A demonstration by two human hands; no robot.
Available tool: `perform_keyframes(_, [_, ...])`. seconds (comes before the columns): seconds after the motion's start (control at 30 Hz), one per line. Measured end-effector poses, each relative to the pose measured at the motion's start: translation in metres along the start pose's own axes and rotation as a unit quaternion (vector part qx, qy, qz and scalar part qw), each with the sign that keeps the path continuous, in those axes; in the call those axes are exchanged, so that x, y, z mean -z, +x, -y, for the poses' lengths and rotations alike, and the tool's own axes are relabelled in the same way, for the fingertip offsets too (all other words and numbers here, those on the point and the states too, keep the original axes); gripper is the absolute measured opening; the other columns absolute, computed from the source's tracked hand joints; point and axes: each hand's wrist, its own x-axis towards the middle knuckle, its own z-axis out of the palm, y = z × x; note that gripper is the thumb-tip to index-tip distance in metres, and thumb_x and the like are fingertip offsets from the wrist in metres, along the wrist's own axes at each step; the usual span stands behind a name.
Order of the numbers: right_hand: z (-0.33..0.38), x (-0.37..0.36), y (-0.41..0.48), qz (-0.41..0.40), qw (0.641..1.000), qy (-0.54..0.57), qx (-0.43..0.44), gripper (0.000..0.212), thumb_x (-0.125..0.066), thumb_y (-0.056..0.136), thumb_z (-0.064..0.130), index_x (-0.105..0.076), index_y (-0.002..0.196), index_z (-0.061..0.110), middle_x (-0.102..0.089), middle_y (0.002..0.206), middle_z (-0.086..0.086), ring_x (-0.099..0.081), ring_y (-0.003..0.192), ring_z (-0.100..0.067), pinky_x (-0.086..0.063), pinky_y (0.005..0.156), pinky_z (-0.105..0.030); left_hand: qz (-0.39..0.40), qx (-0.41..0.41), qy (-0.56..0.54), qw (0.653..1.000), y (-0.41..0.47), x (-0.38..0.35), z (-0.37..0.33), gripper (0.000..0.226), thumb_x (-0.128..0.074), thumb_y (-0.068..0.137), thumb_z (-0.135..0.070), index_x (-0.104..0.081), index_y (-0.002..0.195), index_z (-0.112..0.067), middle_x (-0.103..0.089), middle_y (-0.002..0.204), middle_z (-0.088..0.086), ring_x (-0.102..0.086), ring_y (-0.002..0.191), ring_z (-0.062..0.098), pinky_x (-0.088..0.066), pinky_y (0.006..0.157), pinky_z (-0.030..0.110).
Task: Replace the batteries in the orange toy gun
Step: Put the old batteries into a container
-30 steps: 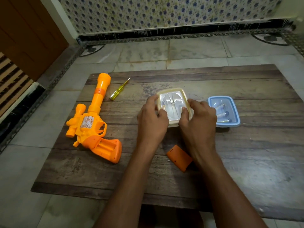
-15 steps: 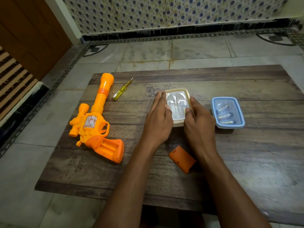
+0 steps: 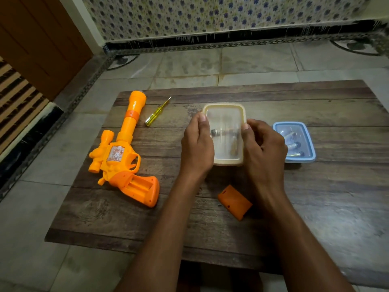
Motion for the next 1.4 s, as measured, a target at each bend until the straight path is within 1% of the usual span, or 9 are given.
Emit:
perform_keyframes(0.13, [-0.002,0.002,0.005,-0.021,0.999,0.008,-0.039,0.049,-0.04,0.11,0.036,-0.052,0.067,0.017,-0.054,0.063,0.006,-0.045,0.058,-0.004,-0.039,0.056,-0.028,0.082,-0.038,0.067,0.994,-0.01,0.005,-0.005,0.048,-0.032,0.107,-0.04,-0.063,0.095,-0.006,-0.069,0.087,0.013,-0.066,0.082,0.027,-0.055,0.076,0.053])
perform_keyframes(0.27, [0.004,0.001,0.006,-0.037,0.997,0.026,-0.059,0.055,-0.035,0.111,0.037,-0.036,0.057,0.022,-0.04,0.052,0.009,-0.037,0.045,-0.003,-0.03,0.046,-0.023,0.104,-0.059,0.082,0.989,-0.017,0.007,-0.013,0.05,-0.032,0.108,-0.035,-0.058,0.092,0.005,-0.061,0.086,0.027,-0.057,0.079,0.035,-0.048,0.072,0.054])
perform_keyframes(0.4, [0.004,-0.002,0.012,-0.024,0.998,0.022,-0.057,0.055,-0.034,0.111,0.036,-0.036,0.057,0.024,-0.042,0.054,0.007,-0.039,0.05,-0.007,-0.033,0.053,-0.033,0.091,-0.058,0.087,0.99,-0.018,0.01,-0.022,0.046,-0.034,0.111,-0.026,-0.055,0.087,0.007,-0.057,0.082,0.027,-0.049,0.073,0.029,-0.04,0.069,0.046])
perform_keyframes(0.6, [0.005,-0.002,0.01,0.003,0.998,0.01,-0.06,0.052,-0.036,0.11,0.042,-0.044,0.061,0.023,-0.047,0.06,0.006,-0.042,0.054,-0.005,-0.033,0.055,-0.028,0.041,-0.063,0.121,0.99,-0.015,0.005,-0.016,0.044,-0.034,0.11,-0.026,-0.045,0.068,-0.018,-0.047,0.061,-0.003,-0.043,0.056,0.009,-0.036,0.057,0.039])
perform_keyframes(0.77, [0.005,-0.004,0.001,0.051,0.997,-0.062,-0.021,0.05,-0.035,0.11,0.04,-0.044,0.063,0.026,-0.05,0.06,0.008,-0.052,0.055,0.005,-0.035,0.047,-0.011,0.013,0.035,0.067,0.997,-0.006,0.004,-0.023,0.037,-0.036,0.108,-0.039,-0.06,0.085,-0.022,-0.06,0.084,-0.006,-0.058,0.087,0.018,-0.048,0.086,0.044])
perform_keyframes(0.9, [0.0,-0.006,0.001,0.069,0.993,-0.095,0.017,0.048,-0.034,0.11,0.041,-0.045,0.065,0.028,-0.052,0.062,0.007,-0.05,0.059,-0.006,-0.032,0.055,-0.027,0.022,0.106,0.06,0.992,0.0,0.004,-0.026,0.063,-0.025,0.104,-0.066,-0.059,0.122,-0.016,-0.059,0.122,-0.001,-0.055,0.12,0.023,-0.041,0.106,0.042])
perform_keyframes(1.1, [-0.002,-0.01,0.006,0.064,0.993,-0.092,0.026,0.053,-0.028,0.106,0.048,-0.044,0.061,0.025,-0.053,0.06,0.0,-0.054,0.061,-0.025,-0.044,0.06,-0.045,0.0,0.099,0.096,0.99,-0.001,-0.001,-0.029,0.042,-0.02,0.109,-0.055,-0.046,0.104,-0.022,-0.048,0.105,-0.003,-0.049,0.099,0.016,-0.035,0.088,0.033])
perform_keyframes(1.23, [-0.002,-0.006,0.005,0.027,0.993,-0.112,0.031,0.054,-0.035,0.108,0.044,-0.048,0.061,0.021,-0.052,0.058,0.003,-0.049,0.053,-0.011,-0.037,0.052,-0.024,-0.017,0.05,0.057,0.997,-0.003,-0.004,-0.025,0.05,-0.028,0.107,-0.057,-0.048,0.074,-0.025,-0.054,0.076,-0.004,-0.055,0.073,0.014,-0.04,0.071,0.035])
perform_keyframes(1.4, [-0.003,0.008,0.01,-0.039,0.99,-0.137,-0.003,0.047,-0.043,0.107,0.046,-0.067,0.092,0.008,-0.064,0.075,0.002,-0.058,0.065,-0.008,-0.043,0.053,-0.014,0.103,0.091,-0.014,0.99,-0.003,0.005,-0.018,0.013,-0.059,0.103,-0.029,-0.057,0.115,-0.024,-0.072,0.109,0.005,-0.075,0.093,0.018,-0.064,0.08,0.043])
